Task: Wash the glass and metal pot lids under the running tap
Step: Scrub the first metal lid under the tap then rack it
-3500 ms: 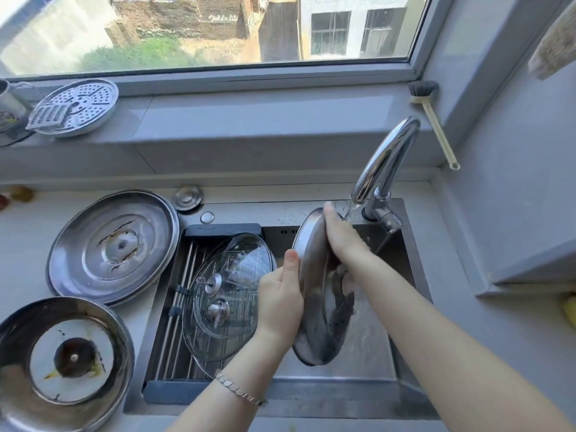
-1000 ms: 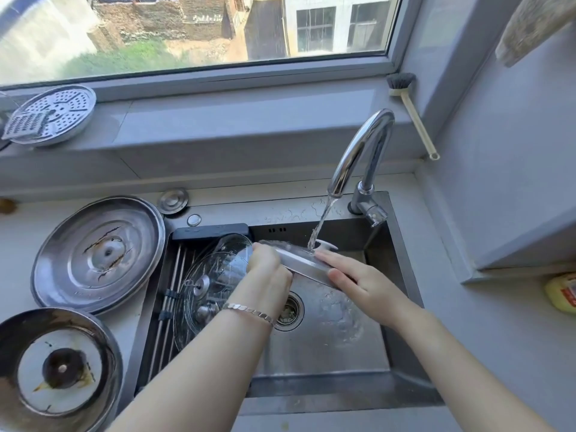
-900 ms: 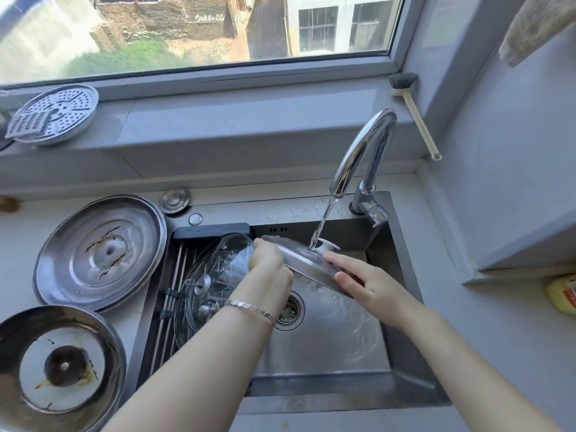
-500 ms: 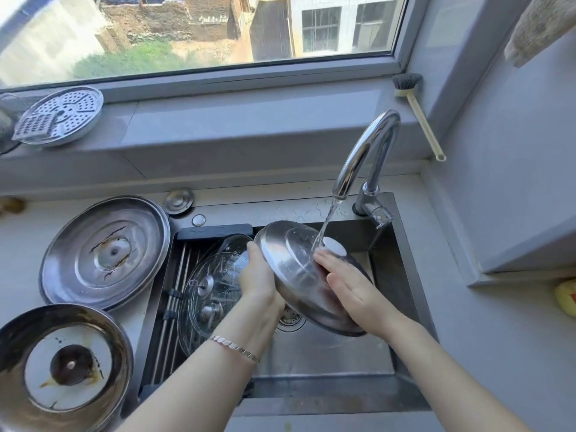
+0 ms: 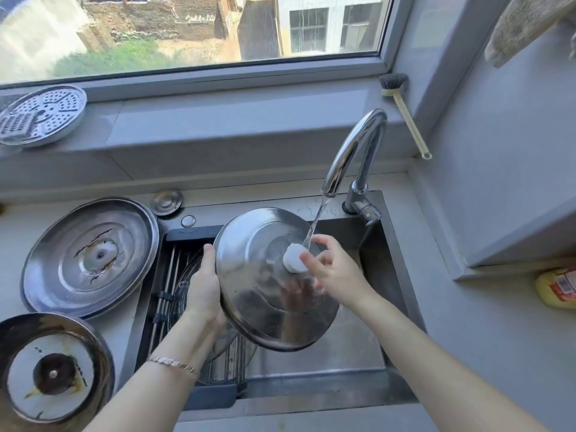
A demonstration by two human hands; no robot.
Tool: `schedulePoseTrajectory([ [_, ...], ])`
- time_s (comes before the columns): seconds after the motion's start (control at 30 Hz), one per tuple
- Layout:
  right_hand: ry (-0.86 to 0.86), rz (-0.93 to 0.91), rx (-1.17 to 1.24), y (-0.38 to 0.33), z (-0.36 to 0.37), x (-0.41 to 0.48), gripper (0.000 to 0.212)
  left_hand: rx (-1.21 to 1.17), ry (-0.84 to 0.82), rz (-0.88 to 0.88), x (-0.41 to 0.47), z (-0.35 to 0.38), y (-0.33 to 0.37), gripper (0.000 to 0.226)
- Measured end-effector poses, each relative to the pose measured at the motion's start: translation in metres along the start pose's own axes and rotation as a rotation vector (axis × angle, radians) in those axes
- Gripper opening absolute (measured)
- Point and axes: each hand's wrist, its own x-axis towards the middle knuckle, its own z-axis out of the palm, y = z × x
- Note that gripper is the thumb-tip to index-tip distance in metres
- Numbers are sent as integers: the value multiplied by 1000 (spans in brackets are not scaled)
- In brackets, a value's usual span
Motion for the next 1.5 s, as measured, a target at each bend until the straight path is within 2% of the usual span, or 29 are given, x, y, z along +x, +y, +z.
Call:
schedulePoseTrajectory([
  [0.07, -22, 4, -138, -13, 8, 9, 32, 19, -9, 11, 0, 3, 0, 60],
  [0.17, 60, 29, -341, -22, 13, 21, 39, 33, -13, 19, 0, 6, 1, 56],
  [0.23, 42, 81, -404, -26, 14, 27, 43, 5, -45, 16, 2, 7, 1, 53],
  [0.4, 92, 252, -152, -28, 15, 35, 45, 33, -44, 54, -1, 11, 4, 46],
  [0.47, 179, 179, -102, -23, 20, 28, 42, 58, -10, 97, -3, 14, 6, 45],
  [0.53, 245, 37, -196, -15, 25, 19, 38, 90, 16, 142, -4, 14, 8, 45],
  [0.6, 197, -40, -341, -7, 24, 12, 34, 102, 20, 189, -6, 15, 8, 47],
  [0.67, 175, -38, -379, 6, 14, 10, 34, 136, 2, 216, -12, 18, 7, 48],
  [0.7, 225, -5, -345, 15, 7, 11, 35, 147, -2, 217, -13, 19, 6, 49],
  [0.77, 343, 186, -211, 35, -8, 13, 38, 117, 3, 173, -11, 21, 2, 48],
  [0.8, 338, 333, -106, 46, -14, 13, 39, 67, -7, 122, -9, 22, -1, 49],
  [0.87, 227, 598, 281, 58, -22, 9, 45, -47, -46, 4, -5, 23, -11, 54],
  [0.9, 230, 645, 431, 61, -27, 8, 47, -67, -59, -41, -4, 24, -17, 55],
  [0.97, 292, 590, 481, 61, -42, 8, 44, -66, -68, -98, -5, 28, -31, 49],
  [1.1, 446, 366, 253, 41, -74, 7, 33, 95, -95, -231, -13, 32, -55, 29],
  [1.17, 452, 224, 134, 31, -84, 6, 24, 120, -113, -346, -16, 30, -63, 26],
  [1.27, 387, 48, 53, 23, -90, 4, 13, 33, -127, -479, -20, 26, -65, 32],
  [1.4, 326, -16, 131, 27, -87, -5, 13, -153, -100, -390, -17, 16, -59, 41],
  [1.5, 263, 136, 210, 50, -69, -9, 19, -255, -181, -187, -19, 10, -47, 45],
])
